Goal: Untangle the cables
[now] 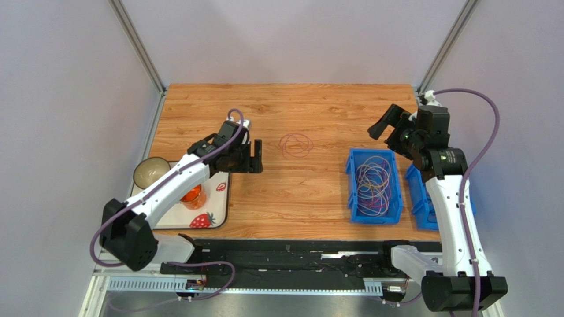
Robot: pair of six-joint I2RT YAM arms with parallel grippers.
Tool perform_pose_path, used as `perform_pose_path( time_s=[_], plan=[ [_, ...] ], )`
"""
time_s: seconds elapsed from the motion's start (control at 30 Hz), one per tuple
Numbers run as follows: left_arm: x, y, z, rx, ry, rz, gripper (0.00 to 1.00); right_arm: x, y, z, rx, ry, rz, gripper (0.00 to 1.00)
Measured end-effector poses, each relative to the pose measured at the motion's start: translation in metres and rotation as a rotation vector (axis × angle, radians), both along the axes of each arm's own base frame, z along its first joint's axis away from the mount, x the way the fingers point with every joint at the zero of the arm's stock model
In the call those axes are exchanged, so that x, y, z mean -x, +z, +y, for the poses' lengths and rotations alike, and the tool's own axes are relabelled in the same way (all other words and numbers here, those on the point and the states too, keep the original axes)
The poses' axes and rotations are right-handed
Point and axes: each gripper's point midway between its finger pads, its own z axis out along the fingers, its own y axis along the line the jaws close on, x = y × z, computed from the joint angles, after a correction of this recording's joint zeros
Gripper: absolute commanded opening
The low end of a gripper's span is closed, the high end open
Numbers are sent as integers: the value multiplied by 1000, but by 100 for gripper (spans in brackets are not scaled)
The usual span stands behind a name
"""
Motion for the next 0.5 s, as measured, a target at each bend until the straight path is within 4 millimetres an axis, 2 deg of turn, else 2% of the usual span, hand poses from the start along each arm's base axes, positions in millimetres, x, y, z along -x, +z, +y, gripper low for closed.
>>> perform_pose_path(
  time_s=[0.07,0.2,0.33,0.47,0.5],
  plan=[
    [-15,0,-7,-8,8,-7,85,-2,-3,15,10,56,3,99],
    [-57,-3,-24,-39,32,-24,83,-8,-13,41,21,149,28,99],
    [-99,-17,-41,-79,59,-27,82,-13,-18,46,27,171,32,99],
    [-132,-42,-55,-127,89,-5,79,-16,-22,45,41,180,28,99],
    [-134,-43,-58,-129,89,-5,77,-17,-23,45,46,180,29,99]
  ],
)
